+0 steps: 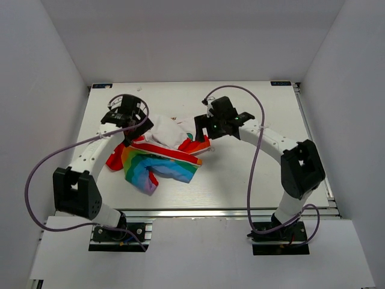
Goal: Zip up the jacket
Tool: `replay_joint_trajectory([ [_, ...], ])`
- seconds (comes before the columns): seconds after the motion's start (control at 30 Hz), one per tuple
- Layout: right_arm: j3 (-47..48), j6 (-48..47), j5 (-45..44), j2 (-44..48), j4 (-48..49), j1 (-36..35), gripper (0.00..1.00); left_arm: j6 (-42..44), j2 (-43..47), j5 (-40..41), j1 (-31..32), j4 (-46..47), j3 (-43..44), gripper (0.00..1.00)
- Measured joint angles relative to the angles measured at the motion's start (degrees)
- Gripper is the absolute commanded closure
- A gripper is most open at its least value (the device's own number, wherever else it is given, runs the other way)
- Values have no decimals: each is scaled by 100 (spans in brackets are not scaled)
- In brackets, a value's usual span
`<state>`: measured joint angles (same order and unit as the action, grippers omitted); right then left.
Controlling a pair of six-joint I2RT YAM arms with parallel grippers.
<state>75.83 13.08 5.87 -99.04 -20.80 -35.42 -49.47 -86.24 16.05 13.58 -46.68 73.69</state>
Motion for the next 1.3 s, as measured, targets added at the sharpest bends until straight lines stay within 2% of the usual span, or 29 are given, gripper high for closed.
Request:
replay_joint_trajectory([
  [0.27,1261,-354,33,-1613,81,-114,11,-98,586,-243,291,-24,-1377,2],
  [0.37,1556,-402,22,-2199,85,-162,11,-127,503,-382,328,48,-1893,2],
  [0.47,1521,-413,-11,-2341,114,-192,11,-149,151,-398,345,155,-1961,2],
  [0.6,350,-234,-72,-1703,824,-289,10,-96,-673,-310,348,448,-1657,2],
  [0.73,-1259,79,-210,-638,1497,-527,11,234,-1805,-229,439,656,-660,2],
  [0.93,-2817,697,-549,551,2057,-1578,11,1198,-3027,46,1283,1060,960,2],
  [1.1,-3580,1460,-704,1392,1864,-2221,11,1714,-3620,151,2306,1154,1832,2],
  [1.2,-3786,1808,-1025,1856,1307,-2253,11,1703,-3547,168,2608,1036,1759,2],
  [1.3,-3794,1934,-1506,2282,662,-2229,11,1508,-3246,358,2583,901,1342,2],
])
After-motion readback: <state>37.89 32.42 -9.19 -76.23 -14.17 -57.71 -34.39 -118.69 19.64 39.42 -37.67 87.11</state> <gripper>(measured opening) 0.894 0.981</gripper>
